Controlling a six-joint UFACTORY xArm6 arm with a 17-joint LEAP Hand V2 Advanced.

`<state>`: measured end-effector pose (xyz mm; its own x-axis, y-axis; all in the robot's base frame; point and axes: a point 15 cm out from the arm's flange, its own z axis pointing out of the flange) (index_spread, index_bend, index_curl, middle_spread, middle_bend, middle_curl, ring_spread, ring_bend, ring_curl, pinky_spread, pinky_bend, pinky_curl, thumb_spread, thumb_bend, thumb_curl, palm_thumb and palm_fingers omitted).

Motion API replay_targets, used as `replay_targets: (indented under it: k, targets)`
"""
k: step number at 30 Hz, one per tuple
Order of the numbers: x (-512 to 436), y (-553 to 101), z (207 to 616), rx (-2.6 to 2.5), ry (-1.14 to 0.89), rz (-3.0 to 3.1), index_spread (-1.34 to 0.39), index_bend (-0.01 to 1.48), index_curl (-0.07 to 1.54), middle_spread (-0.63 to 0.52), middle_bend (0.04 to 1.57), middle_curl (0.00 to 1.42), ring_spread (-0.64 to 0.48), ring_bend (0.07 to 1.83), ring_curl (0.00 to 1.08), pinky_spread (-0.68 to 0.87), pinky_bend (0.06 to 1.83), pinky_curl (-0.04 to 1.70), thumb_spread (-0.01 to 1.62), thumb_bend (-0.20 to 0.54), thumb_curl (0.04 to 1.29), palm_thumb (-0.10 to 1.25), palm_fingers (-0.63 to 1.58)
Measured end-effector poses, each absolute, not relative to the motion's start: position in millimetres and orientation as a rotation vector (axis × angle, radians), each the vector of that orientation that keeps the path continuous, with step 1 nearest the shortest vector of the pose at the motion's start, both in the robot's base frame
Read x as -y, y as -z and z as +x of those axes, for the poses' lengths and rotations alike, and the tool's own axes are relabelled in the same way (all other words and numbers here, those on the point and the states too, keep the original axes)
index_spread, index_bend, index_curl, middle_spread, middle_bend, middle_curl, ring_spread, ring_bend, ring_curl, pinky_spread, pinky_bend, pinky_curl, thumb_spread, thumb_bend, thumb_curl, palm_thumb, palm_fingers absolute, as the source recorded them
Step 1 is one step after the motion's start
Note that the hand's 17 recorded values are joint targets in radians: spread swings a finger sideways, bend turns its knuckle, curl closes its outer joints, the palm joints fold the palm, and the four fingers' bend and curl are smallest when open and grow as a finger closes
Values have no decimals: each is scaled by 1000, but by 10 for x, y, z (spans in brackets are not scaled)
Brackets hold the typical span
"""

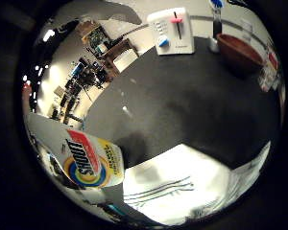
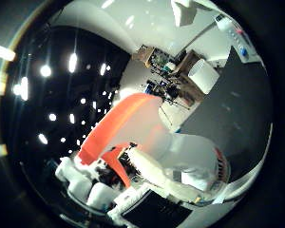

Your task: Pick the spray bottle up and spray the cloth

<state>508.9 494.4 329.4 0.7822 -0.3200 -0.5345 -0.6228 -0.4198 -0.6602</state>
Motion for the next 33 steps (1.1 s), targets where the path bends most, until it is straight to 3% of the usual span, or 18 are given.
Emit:
replay_targets:
  k: [27,33]
  targets:
    - [-4642,-3974,5140,-696,-339,-1979,-365,203,392,-27,172,272,282,303,197,666,828,140,1006,-29,397,397,267]
    - [-4413,-4040,5304,-728,-309,-1959,-367,209,395,-25,171,266,283,290,207,665,825,137,1014,-27,401,406,271]
